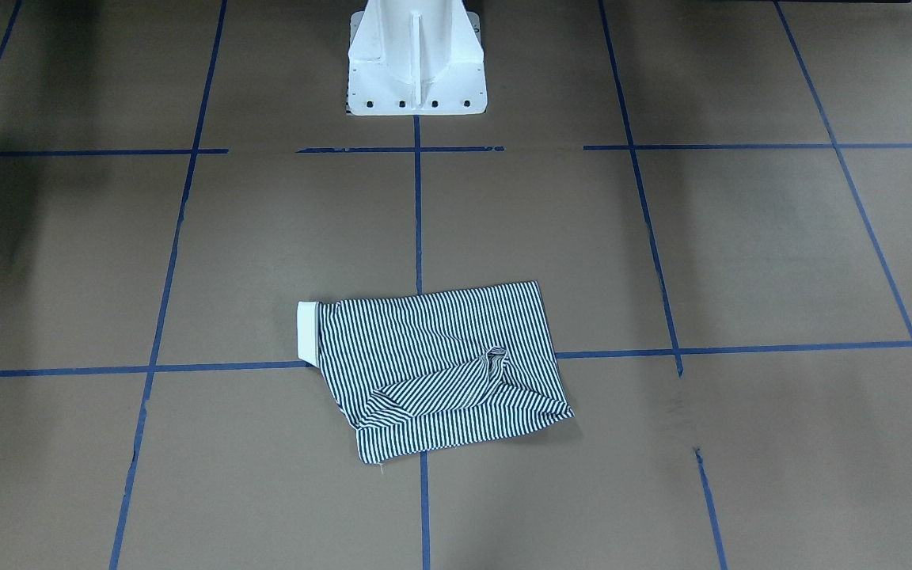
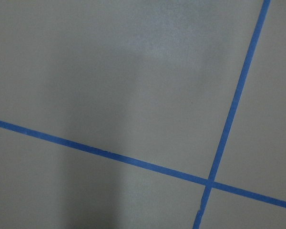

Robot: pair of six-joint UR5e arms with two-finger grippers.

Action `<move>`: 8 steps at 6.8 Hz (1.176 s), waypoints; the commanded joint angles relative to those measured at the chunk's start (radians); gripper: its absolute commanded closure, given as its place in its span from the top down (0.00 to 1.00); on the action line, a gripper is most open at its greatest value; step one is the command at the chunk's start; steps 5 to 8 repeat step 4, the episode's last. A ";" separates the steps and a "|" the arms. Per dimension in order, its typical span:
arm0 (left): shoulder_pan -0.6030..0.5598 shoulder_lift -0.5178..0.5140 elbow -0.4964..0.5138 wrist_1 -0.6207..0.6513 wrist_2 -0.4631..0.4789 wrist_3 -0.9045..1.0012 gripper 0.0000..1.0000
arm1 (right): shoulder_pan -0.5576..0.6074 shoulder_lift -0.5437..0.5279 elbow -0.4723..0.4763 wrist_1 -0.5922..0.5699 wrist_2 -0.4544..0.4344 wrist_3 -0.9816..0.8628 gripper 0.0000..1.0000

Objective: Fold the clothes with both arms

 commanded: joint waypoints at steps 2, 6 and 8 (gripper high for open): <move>-0.004 0.010 -0.028 0.000 0.000 0.000 1.00 | -0.013 -0.021 0.038 0.000 0.010 0.001 1.00; -0.004 0.014 -0.087 0.001 0.001 0.000 1.00 | -0.013 -0.030 0.038 0.000 0.010 0.002 1.00; -0.004 0.014 -0.087 0.001 0.001 0.000 1.00 | -0.013 -0.030 0.038 0.000 0.010 0.002 1.00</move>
